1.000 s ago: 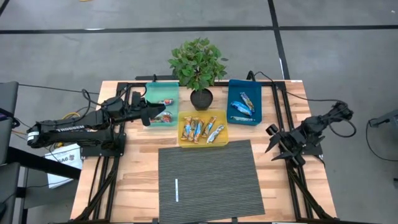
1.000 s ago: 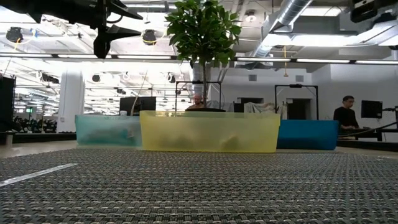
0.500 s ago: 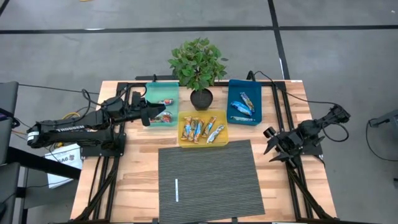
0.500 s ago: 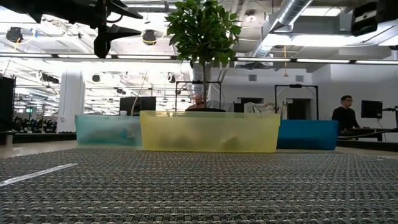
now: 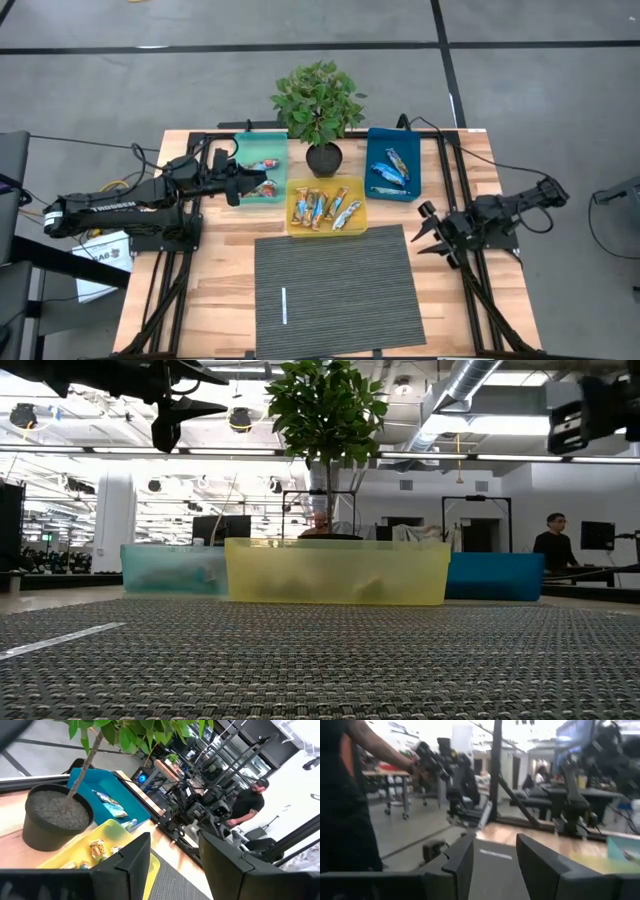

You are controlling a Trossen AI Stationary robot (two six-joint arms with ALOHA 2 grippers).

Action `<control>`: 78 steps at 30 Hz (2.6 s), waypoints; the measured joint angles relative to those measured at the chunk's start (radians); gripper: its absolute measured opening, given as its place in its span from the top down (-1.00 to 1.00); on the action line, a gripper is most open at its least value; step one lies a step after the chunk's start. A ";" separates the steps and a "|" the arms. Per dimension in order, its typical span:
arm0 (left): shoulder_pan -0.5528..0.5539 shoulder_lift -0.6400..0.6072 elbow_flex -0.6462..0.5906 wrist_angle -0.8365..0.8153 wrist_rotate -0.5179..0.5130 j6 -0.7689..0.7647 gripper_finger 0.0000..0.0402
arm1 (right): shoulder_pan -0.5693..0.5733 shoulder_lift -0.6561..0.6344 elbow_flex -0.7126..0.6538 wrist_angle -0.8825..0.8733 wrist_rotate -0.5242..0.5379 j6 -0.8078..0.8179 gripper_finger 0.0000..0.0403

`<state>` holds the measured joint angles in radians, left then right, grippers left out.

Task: Pick and place Granola Bars by type
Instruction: Return to Home Position

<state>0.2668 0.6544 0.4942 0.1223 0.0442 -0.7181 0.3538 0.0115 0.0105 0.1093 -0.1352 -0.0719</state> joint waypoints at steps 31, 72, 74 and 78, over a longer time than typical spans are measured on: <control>-0.172 -0.023 -0.139 0.140 0.022 0.084 0.20 | -0.253 0.002 0.001 -0.070 -0.126 0.159 0.31; -0.275 -0.654 -0.486 0.100 0.332 0.442 0.20 | -0.249 0.005 0.001 -0.072 -0.126 0.160 0.31; -0.275 -0.653 -0.486 0.056 0.237 0.458 0.20 | -0.249 0.004 0.001 -0.071 -0.126 0.160 0.31; -0.274 -0.654 -0.487 0.027 0.080 0.491 0.20 | -0.249 0.012 0.001 -0.072 -0.126 0.160 0.30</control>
<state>-0.0071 0.0002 0.0074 0.1496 0.1238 -0.2268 0.1043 0.0234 0.0116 0.0376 -0.2608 0.0882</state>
